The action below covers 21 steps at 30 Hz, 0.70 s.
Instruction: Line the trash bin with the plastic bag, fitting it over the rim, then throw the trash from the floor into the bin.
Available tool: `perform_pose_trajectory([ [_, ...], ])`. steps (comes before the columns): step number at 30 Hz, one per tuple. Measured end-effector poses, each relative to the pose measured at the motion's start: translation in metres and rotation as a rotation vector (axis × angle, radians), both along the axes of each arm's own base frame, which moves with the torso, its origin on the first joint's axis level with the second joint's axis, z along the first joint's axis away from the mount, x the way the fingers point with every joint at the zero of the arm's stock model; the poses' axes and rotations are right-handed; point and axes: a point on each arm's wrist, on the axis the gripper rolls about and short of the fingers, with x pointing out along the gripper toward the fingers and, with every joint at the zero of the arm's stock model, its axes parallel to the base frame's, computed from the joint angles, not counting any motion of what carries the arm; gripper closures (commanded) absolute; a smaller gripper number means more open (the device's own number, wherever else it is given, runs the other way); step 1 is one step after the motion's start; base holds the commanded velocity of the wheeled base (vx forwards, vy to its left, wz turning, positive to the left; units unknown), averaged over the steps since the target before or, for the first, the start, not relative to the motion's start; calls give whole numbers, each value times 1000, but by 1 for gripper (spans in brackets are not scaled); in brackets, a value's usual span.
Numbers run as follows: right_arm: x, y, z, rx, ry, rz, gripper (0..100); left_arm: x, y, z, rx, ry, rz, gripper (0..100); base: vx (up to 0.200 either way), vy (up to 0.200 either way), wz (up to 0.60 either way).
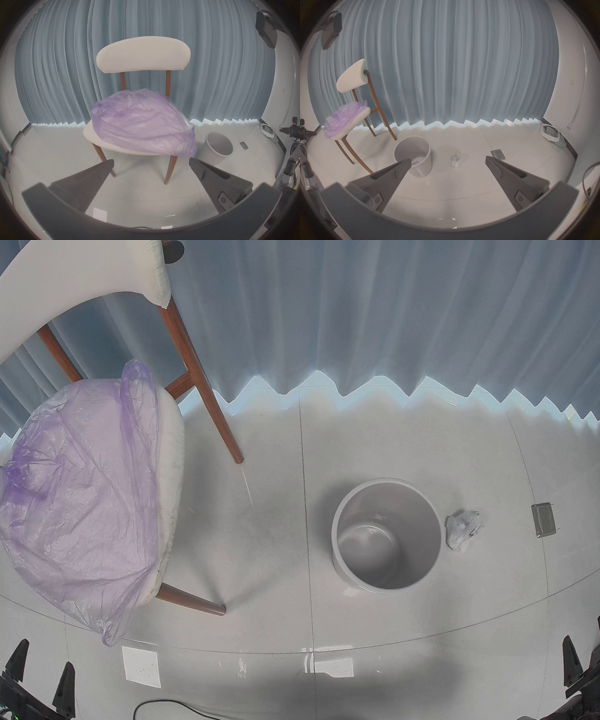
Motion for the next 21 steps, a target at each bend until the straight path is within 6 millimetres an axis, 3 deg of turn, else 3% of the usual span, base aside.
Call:
perform_pose_trajectory([
  [9,0,0,0,0,0,0,0,-4,0,28,34,-275,0,0,0,0,0],
  [17,0,0,0,0,0,0,0,-4,-4,24,44,-229,-201,0,0,0,0],
  [21,0,0,0,0,0,0,0,-3,-6,35,45,-193,-309,0,0,0,0],
])
